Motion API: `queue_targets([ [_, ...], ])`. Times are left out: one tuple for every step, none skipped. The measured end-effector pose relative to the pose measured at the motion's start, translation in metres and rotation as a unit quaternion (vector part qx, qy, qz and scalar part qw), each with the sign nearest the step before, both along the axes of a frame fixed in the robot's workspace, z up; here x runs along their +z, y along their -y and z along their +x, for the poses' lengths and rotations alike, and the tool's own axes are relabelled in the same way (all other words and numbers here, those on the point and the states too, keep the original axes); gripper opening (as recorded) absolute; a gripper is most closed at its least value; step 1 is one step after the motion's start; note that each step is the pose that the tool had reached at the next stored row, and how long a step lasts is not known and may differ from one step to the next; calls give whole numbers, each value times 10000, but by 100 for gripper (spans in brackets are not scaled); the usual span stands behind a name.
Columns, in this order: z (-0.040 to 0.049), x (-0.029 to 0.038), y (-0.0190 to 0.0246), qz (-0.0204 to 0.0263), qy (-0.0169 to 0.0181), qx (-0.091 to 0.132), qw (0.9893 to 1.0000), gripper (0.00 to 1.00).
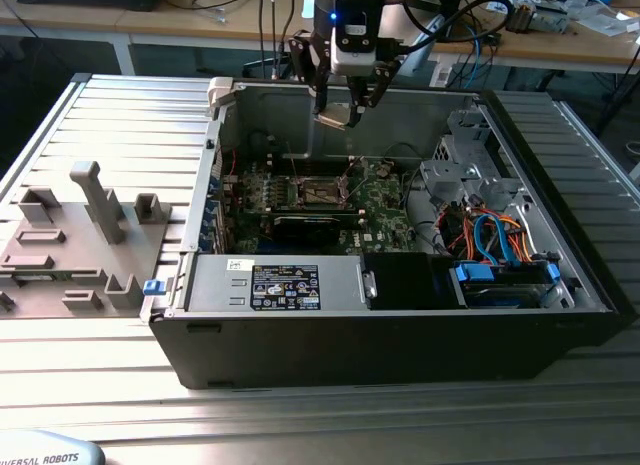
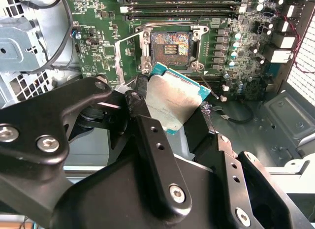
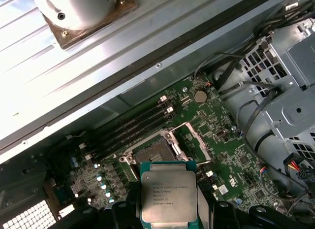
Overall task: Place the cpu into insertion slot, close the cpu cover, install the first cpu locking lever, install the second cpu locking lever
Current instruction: 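Place the cpu into insertion slot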
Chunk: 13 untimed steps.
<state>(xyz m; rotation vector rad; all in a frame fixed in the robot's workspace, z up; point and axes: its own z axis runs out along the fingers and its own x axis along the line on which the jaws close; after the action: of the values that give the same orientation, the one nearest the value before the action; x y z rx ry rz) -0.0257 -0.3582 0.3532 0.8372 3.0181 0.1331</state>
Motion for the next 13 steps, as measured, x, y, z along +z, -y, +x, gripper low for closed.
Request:
queue_targets([
  [0,0,0,0,0,-8,10000,54],
  [0,0,0,0,0,-23,10000,54],
  [0,0,0,0,0,-32,10000,54],
  [0,0,0,-1,0,-45,10000,54],
  [0,0,0,-1,0,-55,10000,54],
  [0,0,0,-1,0,-66,10000,54],
  [0,0,0,-1,0,-73,10000,54],
  [0,0,0,-1,0,-84,10000,54],
  [0,0,0,-2,0,-91,10000,54],
  [0,0,0,-2,0,-100,9999,54],
  [0,0,0,-2,0,-107,9999,54],
  [0,0,0,-2,0,-117,9999,54],
  [0,0,0,-2,0,-124,9999,54],
])
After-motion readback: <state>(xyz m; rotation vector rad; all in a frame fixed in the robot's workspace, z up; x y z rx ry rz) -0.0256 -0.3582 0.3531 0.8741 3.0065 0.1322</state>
